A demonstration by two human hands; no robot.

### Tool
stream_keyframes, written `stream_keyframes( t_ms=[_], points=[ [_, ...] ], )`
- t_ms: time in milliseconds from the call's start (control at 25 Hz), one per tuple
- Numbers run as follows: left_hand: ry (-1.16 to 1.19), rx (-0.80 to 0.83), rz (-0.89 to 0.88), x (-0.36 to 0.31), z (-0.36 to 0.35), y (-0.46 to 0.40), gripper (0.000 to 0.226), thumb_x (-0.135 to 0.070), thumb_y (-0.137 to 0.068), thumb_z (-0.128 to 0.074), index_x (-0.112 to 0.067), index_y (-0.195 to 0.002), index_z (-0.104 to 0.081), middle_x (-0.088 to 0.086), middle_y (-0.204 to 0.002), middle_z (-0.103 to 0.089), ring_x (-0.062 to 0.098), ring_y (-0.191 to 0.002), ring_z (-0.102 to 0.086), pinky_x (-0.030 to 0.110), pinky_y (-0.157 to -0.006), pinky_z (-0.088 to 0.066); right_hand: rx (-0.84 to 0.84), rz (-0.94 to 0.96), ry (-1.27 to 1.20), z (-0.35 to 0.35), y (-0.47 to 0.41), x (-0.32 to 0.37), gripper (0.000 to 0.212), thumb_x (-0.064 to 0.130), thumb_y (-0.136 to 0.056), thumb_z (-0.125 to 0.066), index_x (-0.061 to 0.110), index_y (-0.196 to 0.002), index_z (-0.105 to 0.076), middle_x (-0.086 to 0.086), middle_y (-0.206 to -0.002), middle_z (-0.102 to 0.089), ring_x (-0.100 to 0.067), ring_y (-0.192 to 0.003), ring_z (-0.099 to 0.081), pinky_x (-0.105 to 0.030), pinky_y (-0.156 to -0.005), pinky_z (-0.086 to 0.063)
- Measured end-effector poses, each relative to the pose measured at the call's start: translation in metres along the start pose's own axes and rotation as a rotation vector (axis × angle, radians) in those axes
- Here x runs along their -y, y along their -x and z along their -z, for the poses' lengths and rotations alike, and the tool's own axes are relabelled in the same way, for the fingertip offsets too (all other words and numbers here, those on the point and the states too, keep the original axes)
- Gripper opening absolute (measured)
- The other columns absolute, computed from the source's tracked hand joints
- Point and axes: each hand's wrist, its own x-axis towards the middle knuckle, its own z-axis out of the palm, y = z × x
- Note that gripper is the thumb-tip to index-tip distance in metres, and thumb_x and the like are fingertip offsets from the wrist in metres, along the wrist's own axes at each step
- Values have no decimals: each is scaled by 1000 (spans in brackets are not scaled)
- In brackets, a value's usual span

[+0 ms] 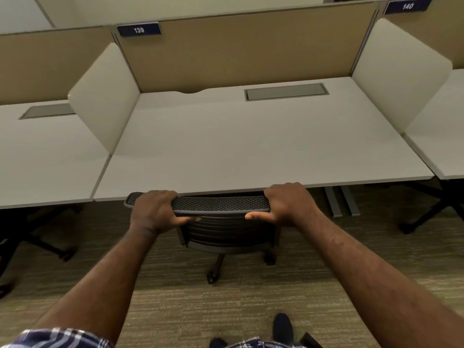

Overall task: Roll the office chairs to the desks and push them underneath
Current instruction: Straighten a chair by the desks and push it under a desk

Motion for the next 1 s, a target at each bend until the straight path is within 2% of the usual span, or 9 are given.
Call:
stream_keyframes(
  t_ms=[280, 400, 560, 840, 1000],
  points=[
    [-4, -64, -23, -64, -5, -36, 82, -99, -58, -32, -23, -73, -61, -6, -64, -59, 16, -56, -52, 27, -53, -33, -20, -3, 30, 1, 17, -75, 98, 101, -59, 5, 22, -72, -51, 4, -68, -54, -16, -59, -51, -30, -56, -41],
    [6, -94, -18, -88, -7, -49, 83, -98, -58, -31, -22, -71, -61, -3, -63, -61, 19, -56, -55, 27, -52, -32, -34, -9, 54, 1, 19, -103, 93, 102, -58, 3, 23, -69, -46, 4, -69, -55, -18, -60, -51, -30, -54, -36],
    [32, -105, -10, -112, -8, -63, 89, -102, -58, -23, -21, -70, -59, -4, -62, -58, 15, -54, -46, 27, -53, -31, -10, -26, 58, 0, 20, -132, 87, 103, -58, 0, 26, -67, -40, 7, -68, -50, -17, -60, -49, -29, -53, -31],
    [67, -137, 13, -127, -12, -84, 100, -102, -58, -11, -18, -72, -62, -1, -63, -60, 16, -54, -42, 27, -53, -30, -4, -28, 89, -1, 11, -159, 89, 102, -59, -2, 25, -69, -44, 6, -70, -49, -19, -60, -47, -28, -51, -27],
    [66, -144, 19, -127, -12, -92, 98, -102, -59, -15, -18, -72, -63, -2, -63, -61, 15, -54, -43, 26, -52, -30, -3, -28, 83, -1, 6, -165, 88, 102, -59, -2, 25, -69, -43, 6, -70, -49, -18, -60, -47, -28, -52, -27]
  ],
)
